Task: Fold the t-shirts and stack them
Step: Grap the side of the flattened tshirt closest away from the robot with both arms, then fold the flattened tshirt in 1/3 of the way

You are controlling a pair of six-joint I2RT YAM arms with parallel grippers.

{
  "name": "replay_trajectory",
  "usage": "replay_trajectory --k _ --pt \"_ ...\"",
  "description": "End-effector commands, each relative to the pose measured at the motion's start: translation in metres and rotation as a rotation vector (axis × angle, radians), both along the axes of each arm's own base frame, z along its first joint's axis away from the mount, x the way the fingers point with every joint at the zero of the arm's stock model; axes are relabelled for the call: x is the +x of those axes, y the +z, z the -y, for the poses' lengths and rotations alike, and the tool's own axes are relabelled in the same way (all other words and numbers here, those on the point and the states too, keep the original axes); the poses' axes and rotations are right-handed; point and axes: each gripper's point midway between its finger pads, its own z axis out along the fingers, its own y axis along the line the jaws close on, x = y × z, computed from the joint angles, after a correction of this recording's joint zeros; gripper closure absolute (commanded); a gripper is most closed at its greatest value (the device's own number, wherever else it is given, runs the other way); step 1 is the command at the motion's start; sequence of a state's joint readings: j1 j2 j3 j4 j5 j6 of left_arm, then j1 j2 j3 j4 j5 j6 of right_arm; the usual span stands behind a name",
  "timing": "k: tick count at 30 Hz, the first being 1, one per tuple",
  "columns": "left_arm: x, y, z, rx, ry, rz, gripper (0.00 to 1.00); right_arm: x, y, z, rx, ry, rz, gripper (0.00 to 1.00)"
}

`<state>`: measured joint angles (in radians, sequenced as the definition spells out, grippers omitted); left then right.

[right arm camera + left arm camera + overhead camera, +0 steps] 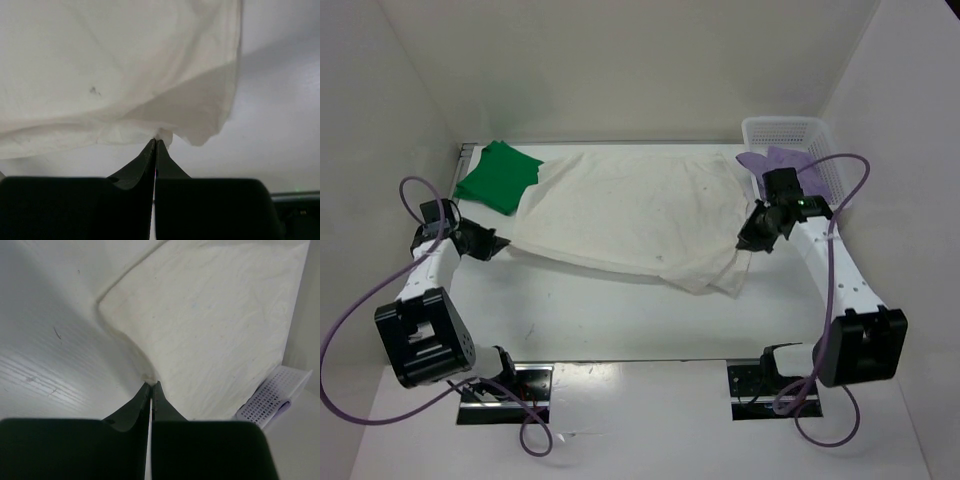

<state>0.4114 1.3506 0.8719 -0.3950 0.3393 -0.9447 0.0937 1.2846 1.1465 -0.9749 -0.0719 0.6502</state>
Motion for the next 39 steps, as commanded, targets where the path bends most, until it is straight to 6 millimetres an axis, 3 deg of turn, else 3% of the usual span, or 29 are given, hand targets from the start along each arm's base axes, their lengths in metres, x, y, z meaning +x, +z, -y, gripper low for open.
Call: replay_trajectory --k 1,7,10,14,15,17,19,23,27,34,37,39 --pt "0.029 0.014 0.001 0.011 -0.013 0.078 1.0 0.069 0.021 0.002 -0.018 0.004 0.183 1.0" --pt "0.054 0.001 -0.006 0.019 0.003 0.062 1.0 0.127 0.019 0.006 -0.048 -0.003 0.226 1.0" --pt "0.061 -0.018 -0.004 0.006 -0.006 0.026 1.0 0.148 0.013 0.009 -0.074 -0.008 0.231 1.0" --pt "0.07 -0.028 -0.009 0.008 -0.001 0.012 1.0 0.175 0.015 0.012 -0.1 -0.006 0.26 1.0" --pt "0.074 -0.023 -0.011 0.013 -0.001 0.026 1.0 0.183 0.023 0.013 -0.107 -0.013 0.282 1.0" --pt "0.081 -0.025 -0.014 0.018 0.012 0.033 1.0 0.192 0.019 0.015 -0.125 -0.012 0.278 1.0" --pt "0.085 -0.031 -0.015 0.007 0.02 0.022 1.0 0.201 0.021 0.021 -0.141 -0.021 0.289 1.0" --pt "0.097 -0.041 -0.015 -0.026 0.019 0.02 1.0 0.215 0.0 0.027 -0.158 -0.023 0.251 1.0" --pt "0.101 -0.051 -0.014 -0.029 0.024 0.002 1.0 0.228 -0.001 0.028 -0.165 -0.03 0.274 1.0" --pt "0.124 -0.04 -0.018 -0.012 0.032 0.066 1.0 0.238 -0.012 0.033 -0.193 -0.049 0.272 1.0" --pt "0.13 -0.039 -0.014 0.004 0.025 0.066 0.95 0.24 -0.008 0.033 -0.192 -0.05 0.281 0.94" --pt "0.128 -0.038 -0.015 0.017 0.025 0.066 0.83 0.242 0.001 0.033 -0.191 -0.052 0.302 0.84"
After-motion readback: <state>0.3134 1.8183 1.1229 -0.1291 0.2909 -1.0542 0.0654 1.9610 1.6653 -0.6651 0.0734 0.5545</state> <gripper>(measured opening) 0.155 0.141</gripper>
